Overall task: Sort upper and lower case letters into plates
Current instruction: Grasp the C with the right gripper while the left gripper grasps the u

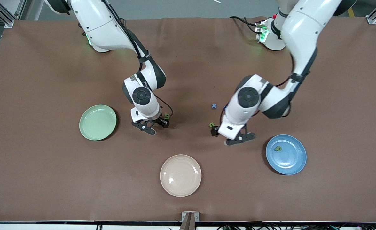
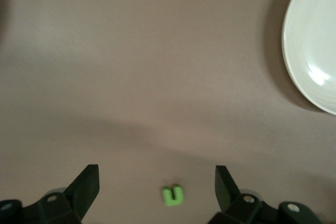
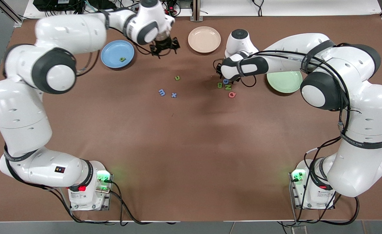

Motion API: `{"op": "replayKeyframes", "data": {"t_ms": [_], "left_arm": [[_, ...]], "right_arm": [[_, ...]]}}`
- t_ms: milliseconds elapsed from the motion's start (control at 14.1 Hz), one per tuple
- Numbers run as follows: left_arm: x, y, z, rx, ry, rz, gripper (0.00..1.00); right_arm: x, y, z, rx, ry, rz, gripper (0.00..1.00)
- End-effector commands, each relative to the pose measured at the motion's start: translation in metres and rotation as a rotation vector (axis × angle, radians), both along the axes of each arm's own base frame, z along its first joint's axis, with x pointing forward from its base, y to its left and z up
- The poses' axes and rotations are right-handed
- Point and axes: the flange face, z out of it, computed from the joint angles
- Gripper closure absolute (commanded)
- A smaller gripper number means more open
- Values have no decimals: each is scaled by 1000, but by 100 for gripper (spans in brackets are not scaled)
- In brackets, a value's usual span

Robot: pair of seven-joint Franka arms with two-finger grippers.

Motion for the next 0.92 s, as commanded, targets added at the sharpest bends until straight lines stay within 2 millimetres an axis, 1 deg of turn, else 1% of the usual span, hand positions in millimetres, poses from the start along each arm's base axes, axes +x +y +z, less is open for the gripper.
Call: {"op": "replayKeyframes", "data": {"t_ms": [0,141,212,283,354,424,637,778,849], "left_arm": [[5,-8,-8,30,-18,24,8],[-2,-8,-20,43,9,38,16],[-7,-7,-31,47,34,81,19],[-15,-15,-41,54,45,99,21],[-23,-24,-54,61,60,97,24],[-26,-28,-66,61,71,94,26],[-28,-34,-72,46,69,106,28],[-37,-42,-81,51,81,114,29],[-42,-48,-86,51,87,129,31]], "right_arm": [[-10,3,-5,-4,11,-21,25],[-10,4,-5,-3,10,-20,28],[-10,4,-5,-3,8,-22,29],[-11,6,-5,-2,7,-29,30],[-13,9,-4,-1,6,-28,31],[-14,9,-5,-2,7,-26,31],[-16,13,-3,-3,10,-24,33],[-16,13,-3,-4,10,-25,33],[-16,12,-3,-5,13,-24,35]]}}
